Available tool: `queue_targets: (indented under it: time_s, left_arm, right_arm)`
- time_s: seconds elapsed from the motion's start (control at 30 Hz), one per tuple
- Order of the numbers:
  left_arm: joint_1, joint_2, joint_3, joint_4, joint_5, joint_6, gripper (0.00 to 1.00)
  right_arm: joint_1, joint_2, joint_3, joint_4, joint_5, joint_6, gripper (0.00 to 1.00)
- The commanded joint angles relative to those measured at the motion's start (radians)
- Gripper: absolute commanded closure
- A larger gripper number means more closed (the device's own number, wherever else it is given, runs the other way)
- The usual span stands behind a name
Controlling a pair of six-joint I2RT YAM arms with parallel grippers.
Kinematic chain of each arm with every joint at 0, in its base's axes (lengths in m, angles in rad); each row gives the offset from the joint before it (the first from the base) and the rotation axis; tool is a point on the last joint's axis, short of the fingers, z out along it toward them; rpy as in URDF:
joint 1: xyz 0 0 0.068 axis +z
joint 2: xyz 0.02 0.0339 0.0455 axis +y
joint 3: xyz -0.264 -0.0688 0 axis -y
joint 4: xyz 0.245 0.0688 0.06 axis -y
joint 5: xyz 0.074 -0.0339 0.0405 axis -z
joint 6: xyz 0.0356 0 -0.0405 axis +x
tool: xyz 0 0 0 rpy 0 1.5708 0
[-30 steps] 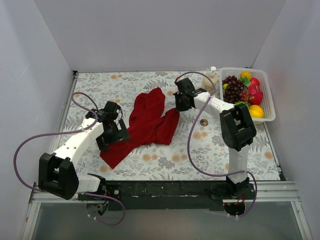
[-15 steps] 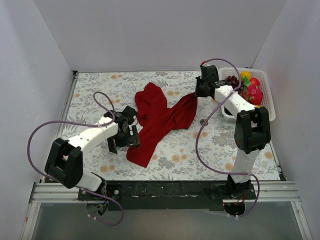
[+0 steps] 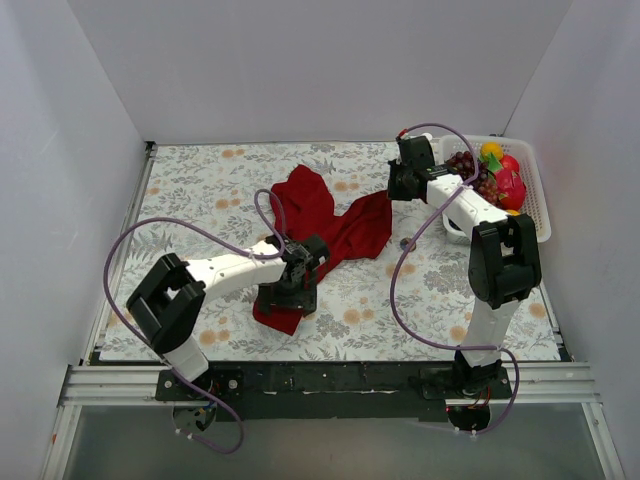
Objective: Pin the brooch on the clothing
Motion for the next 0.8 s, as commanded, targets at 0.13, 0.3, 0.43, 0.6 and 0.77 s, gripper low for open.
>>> queue_targets:
  time_s: [0.13, 0.3, 0.43, 0.6, 0.77]
  left_arm:
    - [-0.058, 0.019, -0.022, 0.073, 0.027, -0.051, 0.33]
    - [-0.058, 0.011, -0.051, 0.115, 0.055, -0.051, 0.40]
    - [-0.061, 0.011, -0.086, 0.136, 0.070, -0.062, 0.46]
    - [-0.062, 0.010, -0.161, 0.184, 0.104, -0.079, 0.57]
    - [-0.061, 0.008, -0.241, 0.213, 0.127, -0.099, 0.81]
  right_arm:
    - [-0.001, -0.058, -0.023, 0.017, -0.001, -0.009, 0.99]
    - [-0.006, -0.064, -0.035, 0.022, 0.004, -0.012, 0.99]
    - [-0.007, -0.059, -0.032, 0.021, 0.002, -0.016, 0.99]
    - [-0.010, -0.061, -0.031, 0.017, -0.004, -0.024, 0.99]
    - [-0.010, -0.067, -0.025, 0.017, -0.015, -0.036, 0.99]
